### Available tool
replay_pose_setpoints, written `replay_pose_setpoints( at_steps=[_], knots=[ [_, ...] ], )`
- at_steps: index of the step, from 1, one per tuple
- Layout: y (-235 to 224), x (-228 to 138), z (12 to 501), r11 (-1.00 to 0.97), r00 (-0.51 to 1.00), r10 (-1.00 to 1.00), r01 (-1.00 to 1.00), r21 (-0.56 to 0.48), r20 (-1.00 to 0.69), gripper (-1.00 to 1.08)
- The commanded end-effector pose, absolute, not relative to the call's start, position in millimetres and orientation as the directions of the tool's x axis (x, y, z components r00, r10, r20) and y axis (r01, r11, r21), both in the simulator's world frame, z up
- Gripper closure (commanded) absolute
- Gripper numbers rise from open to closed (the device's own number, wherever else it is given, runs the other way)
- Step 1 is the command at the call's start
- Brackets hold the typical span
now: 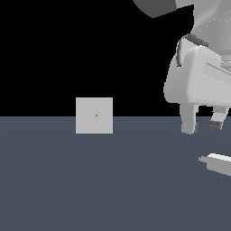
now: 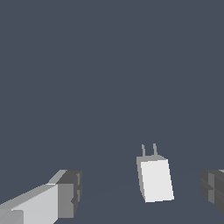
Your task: Plug the charger into the wall socket.
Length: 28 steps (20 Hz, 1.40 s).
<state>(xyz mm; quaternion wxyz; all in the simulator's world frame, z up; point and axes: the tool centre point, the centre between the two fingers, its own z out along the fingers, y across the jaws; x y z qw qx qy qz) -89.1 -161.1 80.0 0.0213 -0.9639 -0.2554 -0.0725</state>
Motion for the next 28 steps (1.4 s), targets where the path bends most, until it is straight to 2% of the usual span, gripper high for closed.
replay_pose_setpoints(
  at_steps=[1, 20, 28],
  knots=[
    [-169.9, -90.4, 75.4, -0.856, 0.845, 0.511, 0.518, -0.003, 0.158, -0.92],
    [-194.4, -91.9, 59.6, -0.82, 0.807, 0.564, 0.573, 0.0, 0.176, -0.92],
    [-194.0, -92.5, 28.8, -0.819, 0.806, 0.565, 0.574, 0.0, 0.176, -0.92]
  ],
)
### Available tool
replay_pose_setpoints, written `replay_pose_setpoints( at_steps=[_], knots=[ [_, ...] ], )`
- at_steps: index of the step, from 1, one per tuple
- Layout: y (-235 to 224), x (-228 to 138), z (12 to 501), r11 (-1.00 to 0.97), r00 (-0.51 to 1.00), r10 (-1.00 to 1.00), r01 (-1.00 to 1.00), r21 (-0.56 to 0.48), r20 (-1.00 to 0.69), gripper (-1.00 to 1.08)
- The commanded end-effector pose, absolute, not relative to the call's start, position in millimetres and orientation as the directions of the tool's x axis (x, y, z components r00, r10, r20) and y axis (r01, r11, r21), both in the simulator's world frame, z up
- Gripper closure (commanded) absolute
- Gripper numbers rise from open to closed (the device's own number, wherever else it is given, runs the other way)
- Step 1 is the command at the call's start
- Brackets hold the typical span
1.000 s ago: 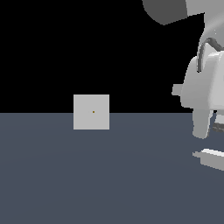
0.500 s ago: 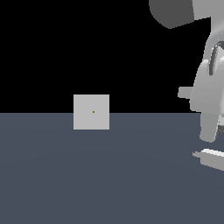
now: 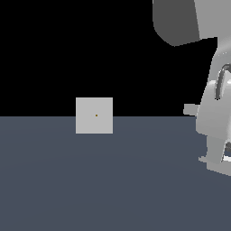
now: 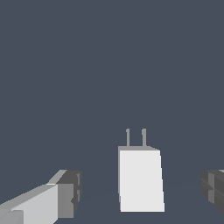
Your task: Plug the charger into the wall socket.
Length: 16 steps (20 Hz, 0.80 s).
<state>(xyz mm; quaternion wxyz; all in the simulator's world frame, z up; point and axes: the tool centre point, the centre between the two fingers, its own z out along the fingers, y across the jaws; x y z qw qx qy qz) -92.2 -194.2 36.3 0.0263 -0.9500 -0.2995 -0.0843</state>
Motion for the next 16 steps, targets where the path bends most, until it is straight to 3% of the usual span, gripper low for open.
replay_pose_setpoints(
  at_steps=[1, 8, 9, 16],
  knots=[
    [-194.1, -92.6, 24.7, -0.819, 0.806, 0.565, 0.574, 0.0, 0.176, -0.92],
    [-194.6, -91.8, 11.8, -0.818, 0.806, 0.566, 0.575, 0.0, 0.176, -0.92],
    [-194.6, -91.8, 11.8, -0.818, 0.806, 0.566, 0.575, 0.0, 0.176, 1.08],
    [-194.6, -91.8, 11.8, -0.818, 0.806, 0.566, 0.575, 0.0, 0.176, 1.08]
  ],
)
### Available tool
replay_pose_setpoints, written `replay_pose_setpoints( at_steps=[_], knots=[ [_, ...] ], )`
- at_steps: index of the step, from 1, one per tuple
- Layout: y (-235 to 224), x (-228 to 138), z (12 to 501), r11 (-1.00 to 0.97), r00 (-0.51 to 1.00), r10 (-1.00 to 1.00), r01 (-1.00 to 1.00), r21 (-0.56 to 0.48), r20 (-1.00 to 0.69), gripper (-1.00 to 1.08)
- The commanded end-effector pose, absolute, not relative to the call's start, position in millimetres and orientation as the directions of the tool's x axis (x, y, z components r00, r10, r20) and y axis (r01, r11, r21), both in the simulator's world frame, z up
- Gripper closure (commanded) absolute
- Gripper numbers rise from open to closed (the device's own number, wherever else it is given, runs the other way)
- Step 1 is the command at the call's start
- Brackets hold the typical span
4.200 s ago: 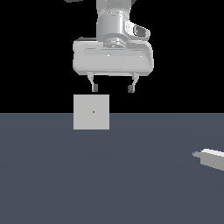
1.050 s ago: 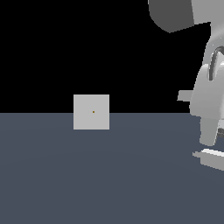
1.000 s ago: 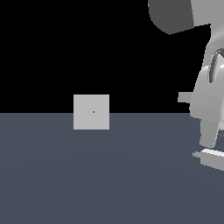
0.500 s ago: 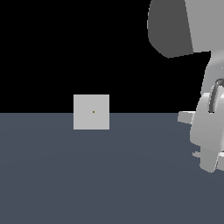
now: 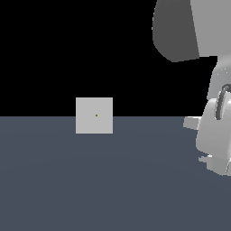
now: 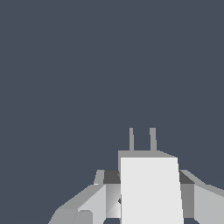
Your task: Plug the charger into the wall socket.
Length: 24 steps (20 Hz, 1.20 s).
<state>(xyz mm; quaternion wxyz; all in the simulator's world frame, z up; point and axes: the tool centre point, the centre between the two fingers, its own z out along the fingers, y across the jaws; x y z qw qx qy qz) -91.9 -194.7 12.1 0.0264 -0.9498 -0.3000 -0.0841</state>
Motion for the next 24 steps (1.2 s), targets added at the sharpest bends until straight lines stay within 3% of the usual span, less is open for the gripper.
replay_pose_setpoints(
  at_steps=[1, 12, 24],
  knots=[
    [-194.6, -91.8, 11.8, -0.818, 0.806, 0.566, 0.575, 0.0, 0.176, 1.08],
    [-178.7, -94.3, 17.5, -0.839, 0.826, 0.536, 0.545, 0.0, 0.176, 1.08],
    [-115.3, -97.5, 39.4, -0.907, 0.893, 0.414, 0.42, 0.0, 0.178, 1.08]
  ],
)
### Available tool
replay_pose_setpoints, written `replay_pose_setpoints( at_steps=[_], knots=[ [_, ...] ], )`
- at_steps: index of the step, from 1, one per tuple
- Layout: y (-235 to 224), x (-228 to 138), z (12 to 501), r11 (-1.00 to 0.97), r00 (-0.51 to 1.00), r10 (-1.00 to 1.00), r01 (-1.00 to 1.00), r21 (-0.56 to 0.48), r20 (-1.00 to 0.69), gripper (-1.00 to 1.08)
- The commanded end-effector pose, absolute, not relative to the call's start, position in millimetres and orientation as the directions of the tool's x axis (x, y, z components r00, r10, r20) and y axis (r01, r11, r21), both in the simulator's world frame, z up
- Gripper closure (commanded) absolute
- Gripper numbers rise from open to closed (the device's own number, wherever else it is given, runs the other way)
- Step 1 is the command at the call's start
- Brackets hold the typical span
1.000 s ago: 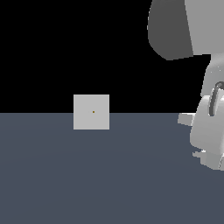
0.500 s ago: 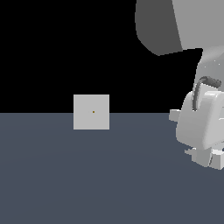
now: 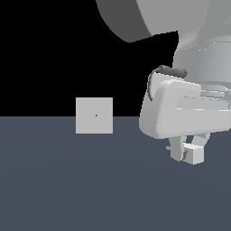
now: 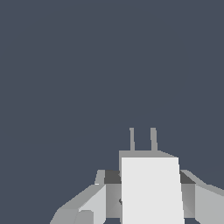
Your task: Plug the charger into the wall socket.
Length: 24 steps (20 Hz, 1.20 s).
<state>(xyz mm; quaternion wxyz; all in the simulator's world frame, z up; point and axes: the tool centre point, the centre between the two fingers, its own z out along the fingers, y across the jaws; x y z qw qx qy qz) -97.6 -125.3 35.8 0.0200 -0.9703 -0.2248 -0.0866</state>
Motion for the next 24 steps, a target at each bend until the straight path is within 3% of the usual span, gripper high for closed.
replay_pose_setpoints(
  at_steps=[1, 24],
  knots=[
    [-109.0, -97.3, 41.5, -0.913, 0.898, 0.401, 0.408, 0.0, 0.178, 1.08],
    [10.3, -72.4, 83.5, -0.988, 0.972, 0.149, 0.152, -0.001, 0.179, 1.08]
  ],
)
